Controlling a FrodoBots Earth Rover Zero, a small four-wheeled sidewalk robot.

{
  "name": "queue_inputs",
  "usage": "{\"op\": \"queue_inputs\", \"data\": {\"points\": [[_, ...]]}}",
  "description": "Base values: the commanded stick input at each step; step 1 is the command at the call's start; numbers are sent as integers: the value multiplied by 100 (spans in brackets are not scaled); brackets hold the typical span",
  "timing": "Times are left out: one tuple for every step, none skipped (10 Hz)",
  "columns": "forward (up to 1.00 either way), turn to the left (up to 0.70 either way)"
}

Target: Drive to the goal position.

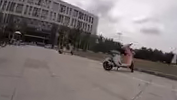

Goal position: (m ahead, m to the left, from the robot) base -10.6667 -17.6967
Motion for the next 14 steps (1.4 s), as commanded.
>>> {"op": "queue_inputs", "data": {"points": [[60, -15], [60, -15], [60, -15], [60, -15], [60, -15], [60, -15], [60, -15], [60, -15], [60, -15], [60, -15], [2, -59], [0, -60], [0, -60], [0, -60]]}}
